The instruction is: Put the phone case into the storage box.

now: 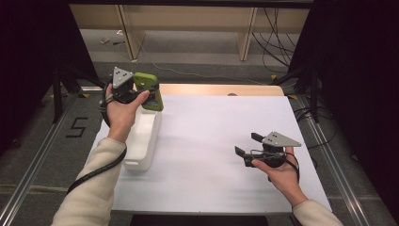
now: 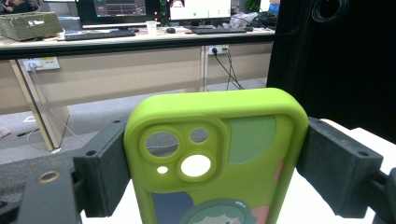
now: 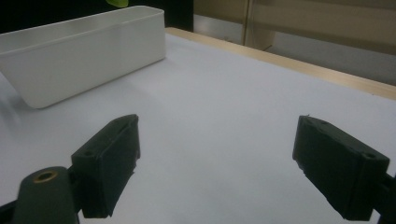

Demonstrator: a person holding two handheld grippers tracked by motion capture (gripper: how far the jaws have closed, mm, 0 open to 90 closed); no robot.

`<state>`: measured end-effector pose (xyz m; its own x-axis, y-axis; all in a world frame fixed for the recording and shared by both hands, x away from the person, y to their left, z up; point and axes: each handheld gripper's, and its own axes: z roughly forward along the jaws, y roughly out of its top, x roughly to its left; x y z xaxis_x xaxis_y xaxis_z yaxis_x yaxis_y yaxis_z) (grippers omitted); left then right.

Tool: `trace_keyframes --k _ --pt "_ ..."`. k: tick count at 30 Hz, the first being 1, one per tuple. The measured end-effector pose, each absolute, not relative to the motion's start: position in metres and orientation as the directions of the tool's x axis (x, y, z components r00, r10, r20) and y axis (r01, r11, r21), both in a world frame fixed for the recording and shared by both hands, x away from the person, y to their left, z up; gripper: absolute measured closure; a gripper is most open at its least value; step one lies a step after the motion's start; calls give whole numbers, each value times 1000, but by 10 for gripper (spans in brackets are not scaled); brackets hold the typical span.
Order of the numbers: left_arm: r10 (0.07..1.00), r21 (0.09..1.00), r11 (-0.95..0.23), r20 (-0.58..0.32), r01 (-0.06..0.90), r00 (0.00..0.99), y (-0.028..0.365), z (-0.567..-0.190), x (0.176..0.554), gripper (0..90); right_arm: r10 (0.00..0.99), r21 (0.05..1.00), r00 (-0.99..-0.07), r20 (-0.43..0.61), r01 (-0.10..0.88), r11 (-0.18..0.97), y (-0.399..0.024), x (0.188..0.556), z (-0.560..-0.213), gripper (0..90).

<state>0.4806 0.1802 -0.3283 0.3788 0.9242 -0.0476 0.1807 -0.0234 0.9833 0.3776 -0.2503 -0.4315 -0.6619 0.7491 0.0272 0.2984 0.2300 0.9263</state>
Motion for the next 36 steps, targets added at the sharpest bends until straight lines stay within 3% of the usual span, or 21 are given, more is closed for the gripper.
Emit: trace_keyframes --k 36 --pt "938 980 -18 -52 196 343 192 -333 485 163 749 926 -662 27 299 231 -250 378 -432 160"
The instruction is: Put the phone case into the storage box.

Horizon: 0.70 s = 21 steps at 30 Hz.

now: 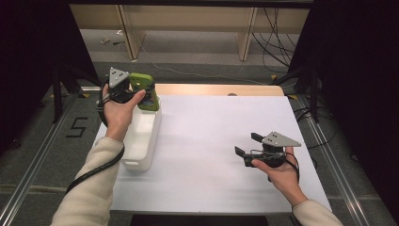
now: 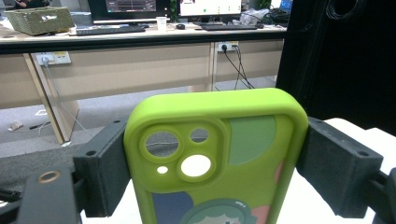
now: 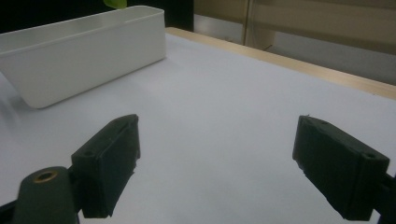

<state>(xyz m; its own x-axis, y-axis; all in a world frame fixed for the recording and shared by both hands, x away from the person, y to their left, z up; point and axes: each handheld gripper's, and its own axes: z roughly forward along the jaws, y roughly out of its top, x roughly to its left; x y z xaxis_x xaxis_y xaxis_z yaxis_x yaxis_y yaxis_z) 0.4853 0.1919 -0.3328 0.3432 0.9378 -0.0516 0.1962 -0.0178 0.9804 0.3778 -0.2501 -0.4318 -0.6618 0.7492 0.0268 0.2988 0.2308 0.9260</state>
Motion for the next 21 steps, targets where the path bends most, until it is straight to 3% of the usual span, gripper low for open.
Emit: trace_keyframes --k 21 --pt "944 979 -11 -58 204 326 198 -335 488 163 748 926 -663 25 298 233 -250 378 -432 159"
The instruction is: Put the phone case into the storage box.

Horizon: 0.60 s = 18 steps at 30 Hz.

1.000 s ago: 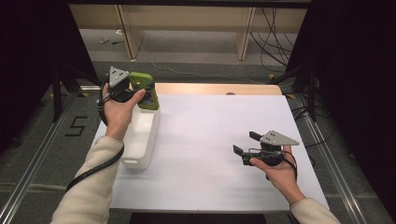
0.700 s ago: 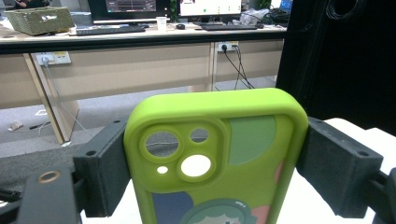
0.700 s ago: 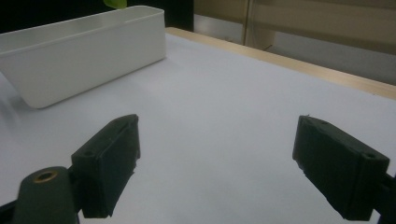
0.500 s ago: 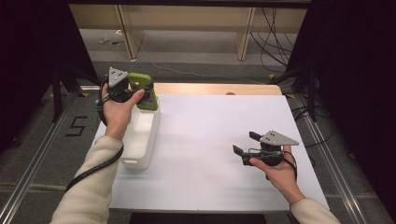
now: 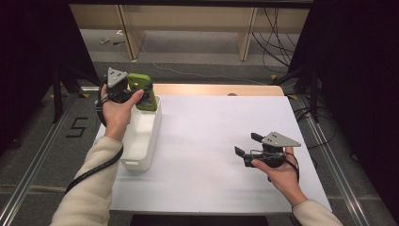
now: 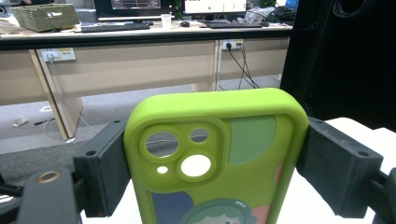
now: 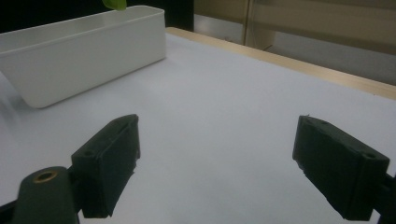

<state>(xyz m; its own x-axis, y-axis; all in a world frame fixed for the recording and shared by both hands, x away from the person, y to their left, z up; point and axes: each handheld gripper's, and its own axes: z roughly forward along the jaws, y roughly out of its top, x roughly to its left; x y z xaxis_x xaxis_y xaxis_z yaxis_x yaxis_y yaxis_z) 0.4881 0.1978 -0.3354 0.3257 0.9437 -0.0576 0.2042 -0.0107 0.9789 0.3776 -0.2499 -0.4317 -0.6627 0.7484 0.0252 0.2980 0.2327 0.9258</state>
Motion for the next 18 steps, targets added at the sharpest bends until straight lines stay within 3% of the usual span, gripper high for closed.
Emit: trace_keyframes --k 18 --pt "949 977 1 -69 215 309 206 -337 492 163 749 926 -662 25 297 231 -250 377 -431 159"
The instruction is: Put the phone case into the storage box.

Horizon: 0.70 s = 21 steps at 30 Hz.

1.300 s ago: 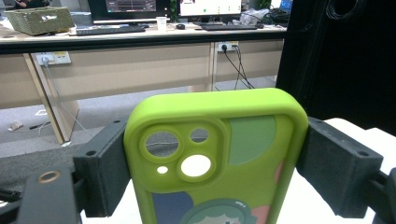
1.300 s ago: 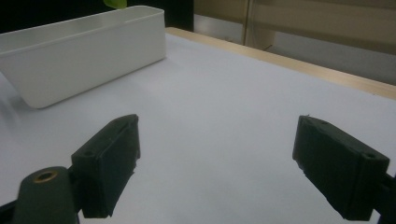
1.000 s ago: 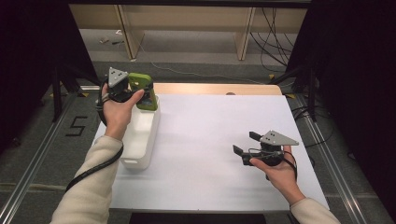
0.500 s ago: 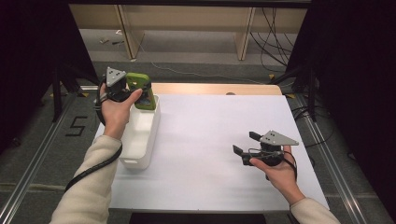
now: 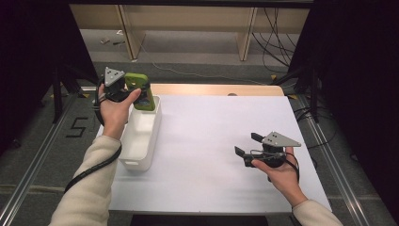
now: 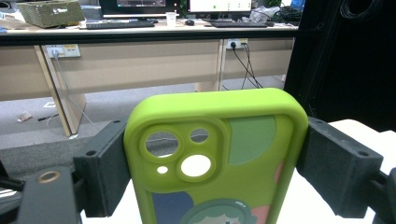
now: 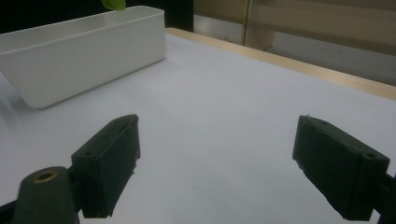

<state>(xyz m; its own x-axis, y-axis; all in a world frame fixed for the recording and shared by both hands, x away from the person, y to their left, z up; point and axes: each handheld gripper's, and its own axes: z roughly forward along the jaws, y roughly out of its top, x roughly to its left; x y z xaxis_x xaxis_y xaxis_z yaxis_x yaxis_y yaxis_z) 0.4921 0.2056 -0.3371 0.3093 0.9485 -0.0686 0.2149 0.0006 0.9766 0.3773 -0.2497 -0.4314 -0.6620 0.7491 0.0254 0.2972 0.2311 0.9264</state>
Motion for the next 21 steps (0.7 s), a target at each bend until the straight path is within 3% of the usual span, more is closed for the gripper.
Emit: trace_keyframes --k 21 --pt "951 974 -13 -58 227 303 209 -344 501 163 748 926 -663 27 299 231 -249 378 -432 159"
